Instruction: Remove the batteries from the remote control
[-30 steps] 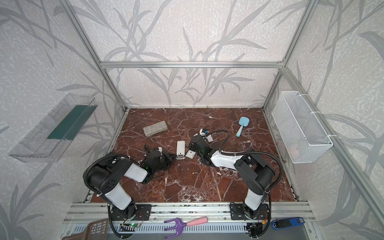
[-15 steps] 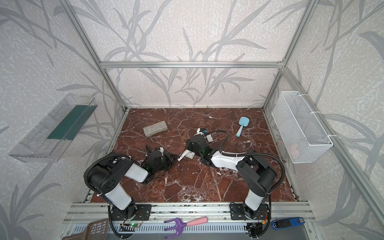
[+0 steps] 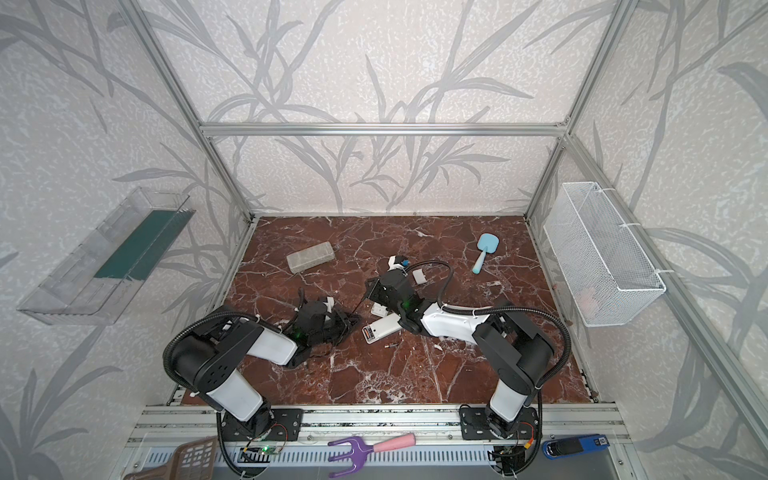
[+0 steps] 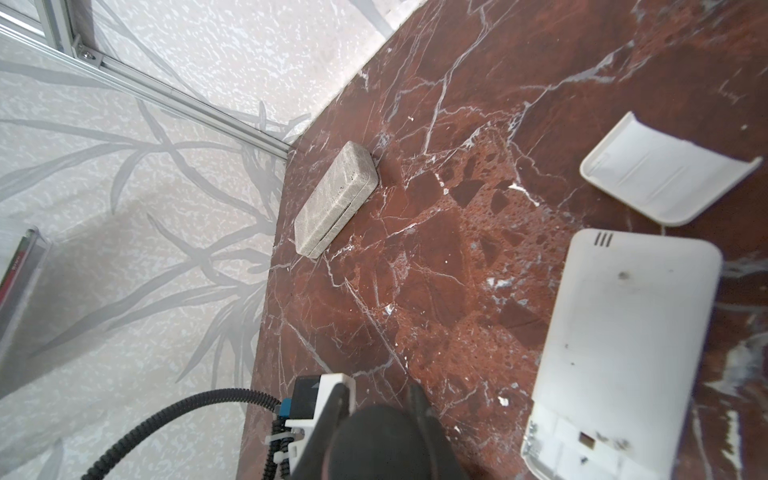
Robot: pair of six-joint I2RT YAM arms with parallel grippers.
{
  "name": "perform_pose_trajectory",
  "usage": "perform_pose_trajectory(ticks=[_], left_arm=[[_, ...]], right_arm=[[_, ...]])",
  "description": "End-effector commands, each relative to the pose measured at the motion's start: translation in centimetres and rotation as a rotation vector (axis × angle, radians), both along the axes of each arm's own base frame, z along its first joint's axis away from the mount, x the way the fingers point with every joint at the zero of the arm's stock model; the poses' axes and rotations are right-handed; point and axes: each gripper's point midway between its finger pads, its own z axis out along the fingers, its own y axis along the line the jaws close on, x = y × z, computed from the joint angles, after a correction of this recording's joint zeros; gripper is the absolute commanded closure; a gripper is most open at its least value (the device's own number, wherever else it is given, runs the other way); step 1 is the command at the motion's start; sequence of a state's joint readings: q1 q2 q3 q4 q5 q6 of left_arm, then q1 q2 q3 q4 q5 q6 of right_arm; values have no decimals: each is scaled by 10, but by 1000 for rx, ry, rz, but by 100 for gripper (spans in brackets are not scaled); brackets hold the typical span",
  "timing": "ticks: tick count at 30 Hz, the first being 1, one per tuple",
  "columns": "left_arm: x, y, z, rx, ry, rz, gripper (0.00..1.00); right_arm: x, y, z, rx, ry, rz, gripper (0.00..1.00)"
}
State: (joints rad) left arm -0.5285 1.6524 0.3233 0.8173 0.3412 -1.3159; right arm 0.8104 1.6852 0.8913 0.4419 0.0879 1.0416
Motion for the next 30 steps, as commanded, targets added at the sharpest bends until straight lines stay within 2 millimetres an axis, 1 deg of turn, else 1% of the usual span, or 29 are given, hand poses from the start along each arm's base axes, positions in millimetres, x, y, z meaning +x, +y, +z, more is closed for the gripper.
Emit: perform_pose_trajectory(ticks=[1,6,12,17,25,28,30], left_arm=[[-23,15,-33,127,127,-18,79],[-21,17,-30,156,111,-32,79],[-17,18,-19,204,86,-56,78],[-13,22,-2,275,50,-80,76],[-12,36,25,384,2,-99,72],[-15,47,36,437,-1,-84,70],[-19,61,44,491,8,-44,68]], right_arm=[[-2,-13,23,-58,-81,2,100],[-7,-30,37,-169,-147,7,100],[-11,-38,49,-256,-194,38,100],[-15,-36,53,-296,-211,78,100],[-27,-26,48,-346,-219,128,100],[-30,-24,46,-350,-215,139,100],[-31,-25,46,-347,-216,140,100]])
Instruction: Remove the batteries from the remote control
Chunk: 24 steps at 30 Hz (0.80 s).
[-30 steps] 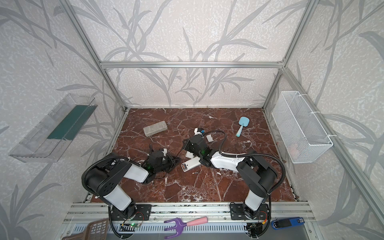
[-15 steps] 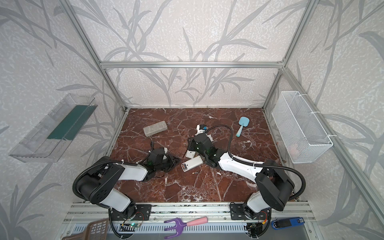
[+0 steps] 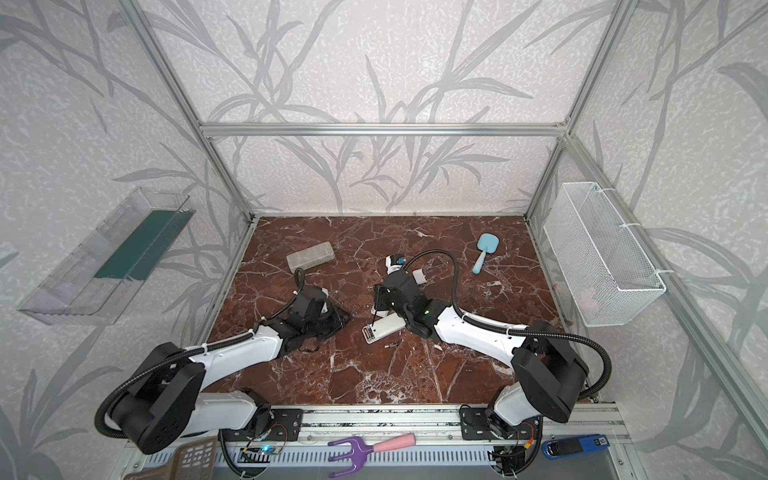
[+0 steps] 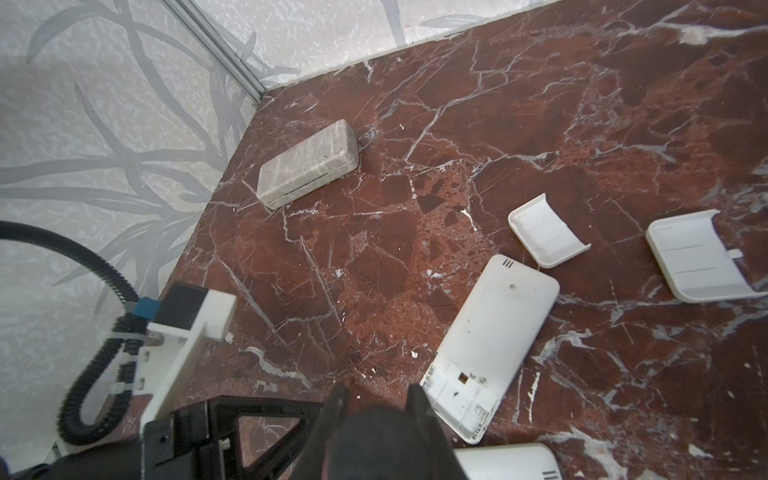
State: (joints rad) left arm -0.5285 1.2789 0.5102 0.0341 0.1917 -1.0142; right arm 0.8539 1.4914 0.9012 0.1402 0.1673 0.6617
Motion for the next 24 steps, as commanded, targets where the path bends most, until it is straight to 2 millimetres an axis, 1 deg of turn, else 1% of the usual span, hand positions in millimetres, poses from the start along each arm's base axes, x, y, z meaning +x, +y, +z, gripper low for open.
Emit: perform_pose_trajectory(ticks=[1,3,5,6,8,10,12,15,21,24], left_arm=[[-10,34,5,163,21,63,68],[-15,53,12,219,12,113,68],[-18,65,17,257,3,140,68],[-20,68,19,268,5,142,68],[-20,68,21,264,13,136,68],[-19,57,21,220,20,106,69],[-17,38,20,133,25,56,74],[-22,15,13,70,61,-6,77],[-33,-21,1,7,84,-78,82],[-38,-32,-7,-29,101,-84,84]], right_arm=[[2,1,19,13,-39,1,100],[1,4,19,17,-34,10,100],[1,8,17,-10,-41,45,100],[0,12,15,-18,-37,61,100],[-4,19,11,-41,-37,90,100],[-7,27,6,-67,-45,113,100],[-8,34,4,-79,-53,133,100],[-8,40,4,-95,-85,148,100],[-4,45,3,-143,-165,165,100],[-3,49,1,-150,-189,181,100]])
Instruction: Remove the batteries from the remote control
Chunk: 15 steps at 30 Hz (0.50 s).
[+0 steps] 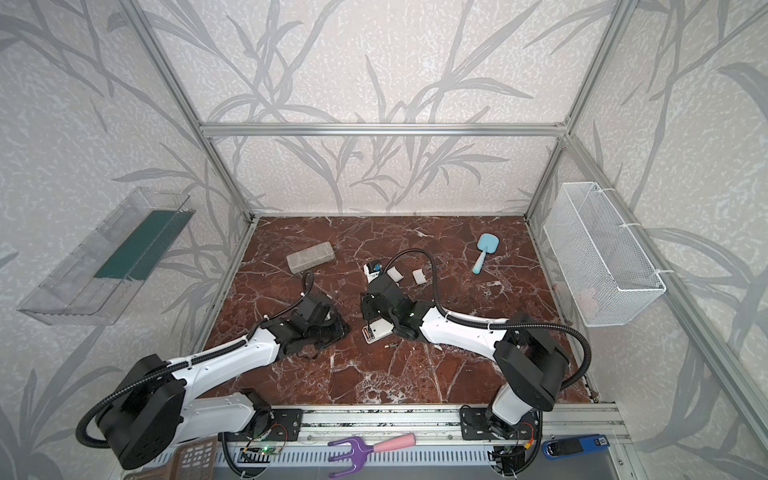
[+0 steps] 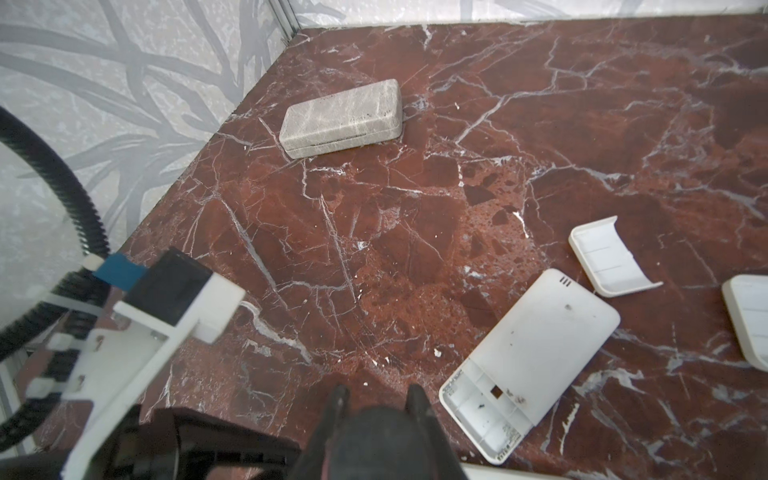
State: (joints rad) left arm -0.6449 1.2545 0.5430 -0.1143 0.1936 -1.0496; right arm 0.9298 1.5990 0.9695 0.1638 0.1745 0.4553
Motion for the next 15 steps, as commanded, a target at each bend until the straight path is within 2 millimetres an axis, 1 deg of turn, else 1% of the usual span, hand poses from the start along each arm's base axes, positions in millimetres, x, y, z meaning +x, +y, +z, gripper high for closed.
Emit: perform_pose_trajectory(ticks=[1,7,11,15], left_arm=[[-2,-14,-5,-70,14,9,85],[-8,-22,-22,-140,54,30,91],[-11,-29,-28,-155,76,16,93],[-11,-33,-30,-162,84,8,94]], right_arm=[[7,10,11,5,-86,19,100],[-1,21,1,-17,-117,67,100],[-5,25,-2,-48,-146,93,100],[-9,25,-1,-73,-176,109,100]])
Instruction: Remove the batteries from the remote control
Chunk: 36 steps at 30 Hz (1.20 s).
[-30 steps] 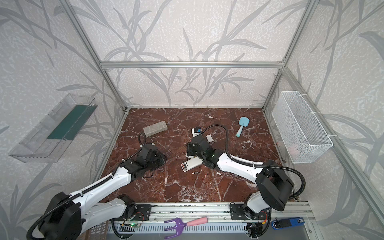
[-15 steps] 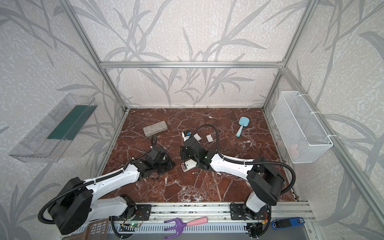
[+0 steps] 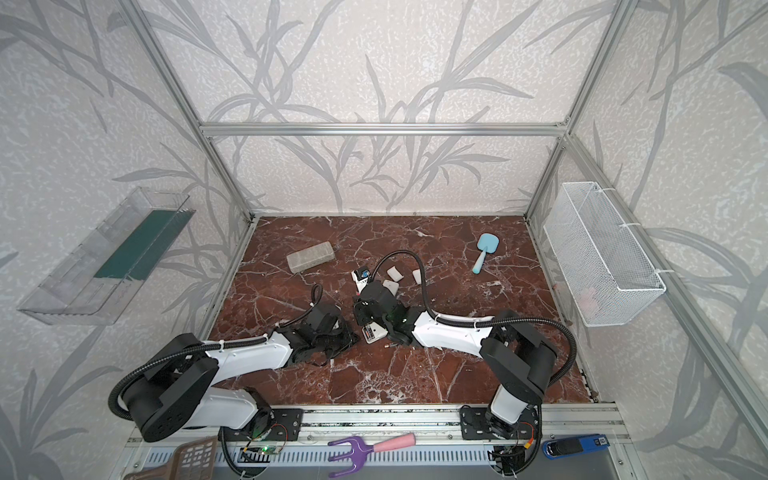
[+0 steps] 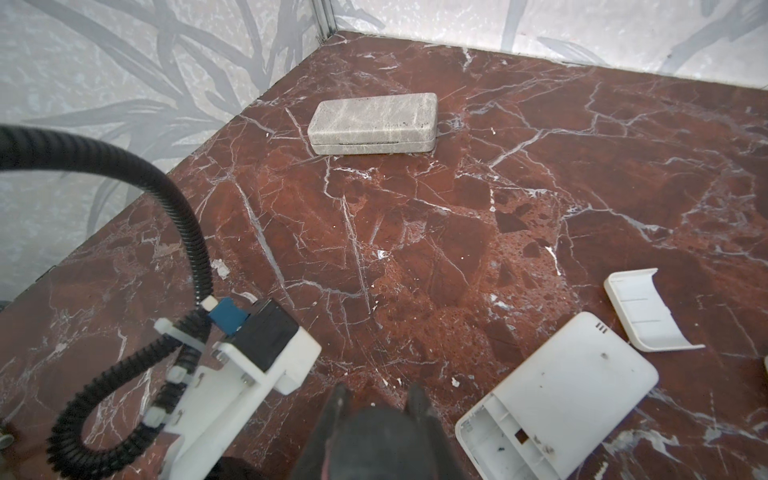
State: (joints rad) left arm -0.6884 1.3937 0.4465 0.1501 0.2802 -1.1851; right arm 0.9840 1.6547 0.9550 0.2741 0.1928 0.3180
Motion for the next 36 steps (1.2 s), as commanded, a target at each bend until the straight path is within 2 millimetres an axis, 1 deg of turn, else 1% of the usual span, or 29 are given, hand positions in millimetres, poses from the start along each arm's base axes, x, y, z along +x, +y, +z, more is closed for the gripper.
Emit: perform_pose_trajectory(ticks=[1,8,16,22,27,31,36], left_arm=[[2,-8,3,-40,-4,3,94],[3,-11,-3,-41,7,6,95],[4,-13,-8,-42,16,8,95],[5,-14,-15,-33,30,10,95],[5,-15,-20,-36,40,12,95],[6,-15,-20,-33,42,14,95],[6,-13,-20,-23,40,14,95]], right_arm=[[2,1,8,-14,-71,4,100],[0,-5,6,-42,-85,2,100],[-4,-7,-3,-59,-71,14,100],[-7,-6,-10,-45,-48,20,100],[-9,-5,-12,-26,-30,24,100],[-11,-6,-12,-25,-26,26,100],[-13,-10,-22,-28,12,6,100]])
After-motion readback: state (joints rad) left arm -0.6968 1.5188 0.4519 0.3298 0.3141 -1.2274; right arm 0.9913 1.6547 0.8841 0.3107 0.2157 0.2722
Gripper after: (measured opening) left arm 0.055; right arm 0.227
